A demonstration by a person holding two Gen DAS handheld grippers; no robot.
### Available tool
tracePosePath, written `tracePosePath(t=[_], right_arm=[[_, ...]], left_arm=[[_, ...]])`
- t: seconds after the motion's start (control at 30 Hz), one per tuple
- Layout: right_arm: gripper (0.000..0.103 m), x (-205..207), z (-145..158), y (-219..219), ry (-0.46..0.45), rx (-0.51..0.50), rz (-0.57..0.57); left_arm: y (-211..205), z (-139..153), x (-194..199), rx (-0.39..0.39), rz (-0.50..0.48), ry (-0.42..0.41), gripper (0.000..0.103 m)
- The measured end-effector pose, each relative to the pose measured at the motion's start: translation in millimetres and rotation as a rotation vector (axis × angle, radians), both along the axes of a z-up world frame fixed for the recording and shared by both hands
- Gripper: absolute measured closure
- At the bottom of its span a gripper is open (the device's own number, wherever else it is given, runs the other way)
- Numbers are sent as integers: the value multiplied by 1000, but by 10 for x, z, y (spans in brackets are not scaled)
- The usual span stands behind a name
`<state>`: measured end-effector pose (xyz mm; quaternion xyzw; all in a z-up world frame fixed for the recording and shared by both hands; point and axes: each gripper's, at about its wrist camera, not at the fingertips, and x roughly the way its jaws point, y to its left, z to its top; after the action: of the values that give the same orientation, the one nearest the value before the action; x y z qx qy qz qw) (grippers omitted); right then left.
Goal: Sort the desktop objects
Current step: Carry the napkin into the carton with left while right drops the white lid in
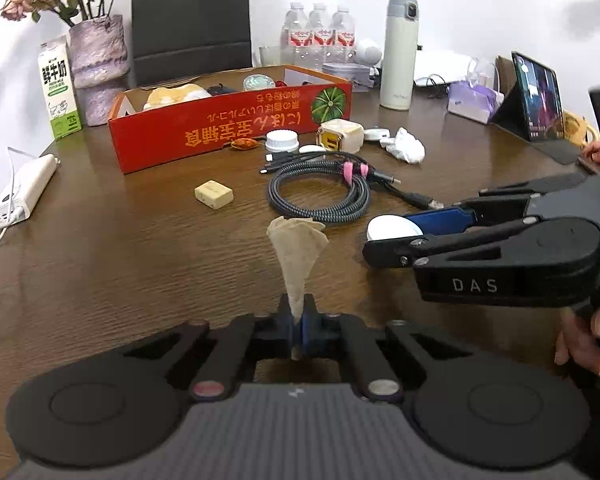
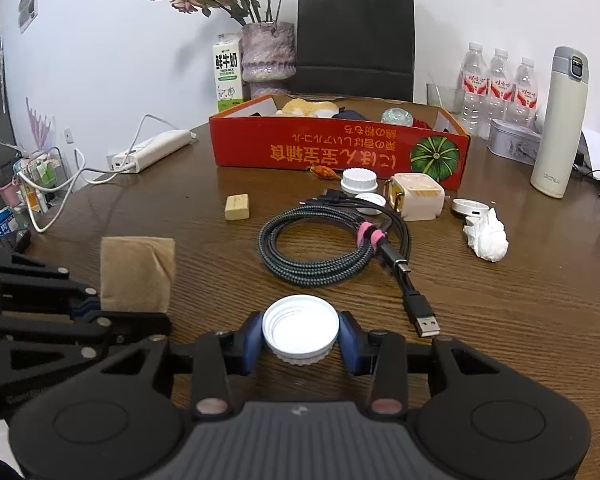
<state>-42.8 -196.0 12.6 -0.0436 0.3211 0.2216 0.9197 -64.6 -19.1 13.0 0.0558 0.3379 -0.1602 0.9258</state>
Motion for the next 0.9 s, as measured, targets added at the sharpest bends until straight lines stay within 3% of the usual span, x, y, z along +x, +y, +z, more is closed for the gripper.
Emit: tracePosePath(t=[0.1, 0.2, 0.33, 0.4, 0.47, 0.57, 0.67, 0.7, 0.73, 0.8, 0.83, 0.9], right_arm=[[64, 22, 118, -31, -23, 39, 5], [64, 240, 434, -69, -85, 65, 22], [64, 903, 929, -114, -215, 46, -24], [64, 1370, 1053, -133, -217, 26, -55], [64, 1959, 1057, -103, -159, 16, -92], [64, 2816, 913, -50, 2, 14, -129], [64, 3409, 741, 40, 129, 18, -146], [63, 3538, 680, 110, 154, -11, -146], [63, 3663, 603, 186, 182, -42, -137], [57, 3860, 438, 278, 256, -48, -129], [54, 3907, 386, 282, 291, -23, -124], [54, 3926, 382, 206, 300, 59, -137]], left_arm=[[76, 173, 133, -43, 5, -14, 99], [178, 566, 537, -81, -1, -80, 99], [148, 1011, 1301, -20, -46, -157, 98], [107, 1106, 1879, 2, -41, -102, 98], [107, 1058, 2447, 27, -6, -30, 98], [217, 773, 3229, 5, 19, 196, 98], [256, 528, 3619, -33, -1, 343, 96], [258, 483, 3670, -30, 17, 357, 87], [252, 464, 3716, -9, 44, 353, 71], [259, 509, 3705, 20, 72, 289, 48], [283, 568, 3668, 13, 68, 255, 42], [376, 682, 3590, -42, 61, 229, 39]])
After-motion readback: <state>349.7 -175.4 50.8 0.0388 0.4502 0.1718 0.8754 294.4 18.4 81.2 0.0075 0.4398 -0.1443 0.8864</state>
